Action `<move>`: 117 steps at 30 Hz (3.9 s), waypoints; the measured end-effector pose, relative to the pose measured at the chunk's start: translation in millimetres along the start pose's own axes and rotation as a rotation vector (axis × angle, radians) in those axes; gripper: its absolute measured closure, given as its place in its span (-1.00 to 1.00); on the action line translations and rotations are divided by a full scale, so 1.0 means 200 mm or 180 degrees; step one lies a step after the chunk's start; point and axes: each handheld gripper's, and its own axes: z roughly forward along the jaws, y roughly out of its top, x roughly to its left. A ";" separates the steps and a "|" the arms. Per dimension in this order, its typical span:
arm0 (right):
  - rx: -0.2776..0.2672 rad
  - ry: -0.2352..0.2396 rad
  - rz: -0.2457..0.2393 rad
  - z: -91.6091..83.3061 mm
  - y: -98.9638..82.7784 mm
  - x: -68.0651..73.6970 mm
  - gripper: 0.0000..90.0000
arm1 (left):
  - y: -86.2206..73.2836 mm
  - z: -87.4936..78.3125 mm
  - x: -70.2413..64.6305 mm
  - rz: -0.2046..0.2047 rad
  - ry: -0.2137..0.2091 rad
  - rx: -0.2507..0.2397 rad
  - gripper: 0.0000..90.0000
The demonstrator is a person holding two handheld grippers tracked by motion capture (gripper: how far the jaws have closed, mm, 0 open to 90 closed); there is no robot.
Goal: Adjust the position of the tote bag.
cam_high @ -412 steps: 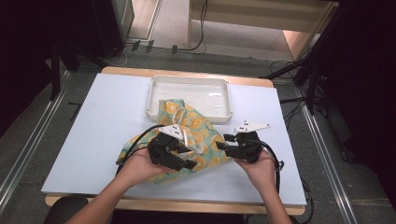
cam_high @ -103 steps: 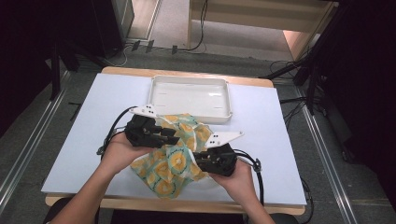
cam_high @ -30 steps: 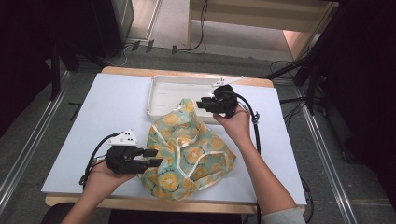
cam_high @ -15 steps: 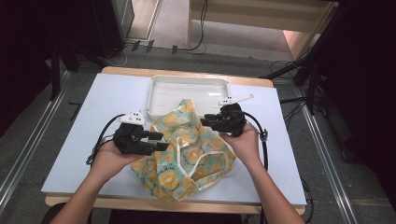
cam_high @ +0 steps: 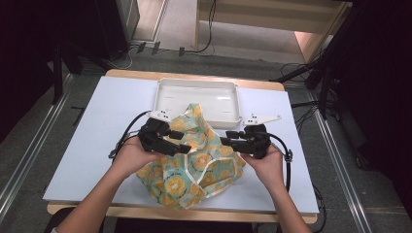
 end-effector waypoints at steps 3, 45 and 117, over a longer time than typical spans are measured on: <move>0.0020 -0.0023 0.0057 -0.02 -0.05 0.00 0.33 | -0.01 0.03 -0.01 0.0014 0.0013 0.0043 0.08; 0.0185 -0.0054 0.0116 -0.14 -0.26 0.00 0.98 | -0.45 -0.41 0.08 -0.0456 0.0529 -0.0551 1.00; 0.0220 0.0696 -0.0259 0.23 -0.01 0.29 1.00 | -0.16 -0.27 0.06 -0.0375 0.0220 -0.0424 0.43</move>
